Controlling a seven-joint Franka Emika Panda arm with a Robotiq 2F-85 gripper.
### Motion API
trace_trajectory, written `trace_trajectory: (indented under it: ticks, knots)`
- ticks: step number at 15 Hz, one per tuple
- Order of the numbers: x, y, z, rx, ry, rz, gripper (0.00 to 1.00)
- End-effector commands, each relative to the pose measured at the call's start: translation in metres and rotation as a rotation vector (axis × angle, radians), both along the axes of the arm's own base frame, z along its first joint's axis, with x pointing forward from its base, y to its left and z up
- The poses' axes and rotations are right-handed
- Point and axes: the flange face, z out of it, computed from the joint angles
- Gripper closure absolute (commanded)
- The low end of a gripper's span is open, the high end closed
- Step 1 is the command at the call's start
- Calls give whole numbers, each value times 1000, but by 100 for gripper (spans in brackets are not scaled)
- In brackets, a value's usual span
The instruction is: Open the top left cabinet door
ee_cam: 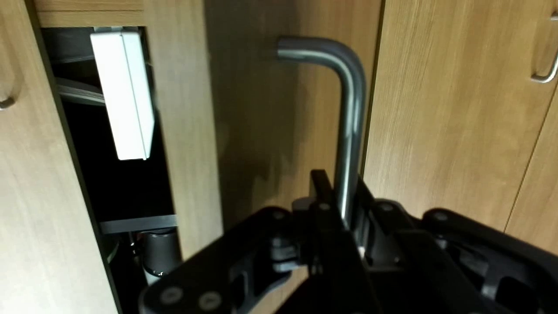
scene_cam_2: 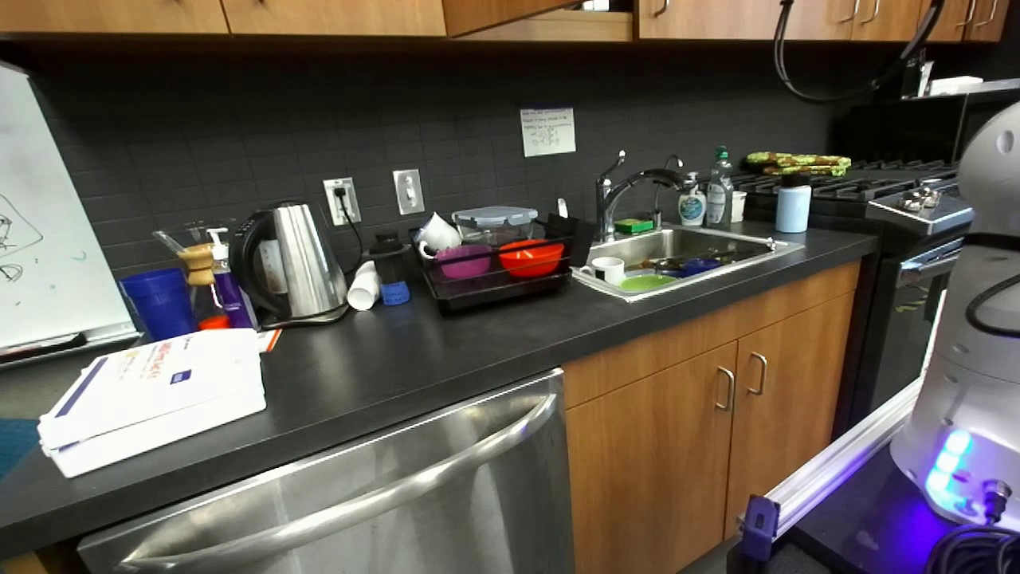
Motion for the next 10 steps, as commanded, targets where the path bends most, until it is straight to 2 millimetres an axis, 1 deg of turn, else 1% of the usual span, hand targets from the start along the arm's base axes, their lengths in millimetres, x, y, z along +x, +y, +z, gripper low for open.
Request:
trace_trajectory:
  ticks: [1,10]
  knots:
    - [-19,69,-20,-78,37,112,97]
    - [-34,125,-18,-77,71,10,97]
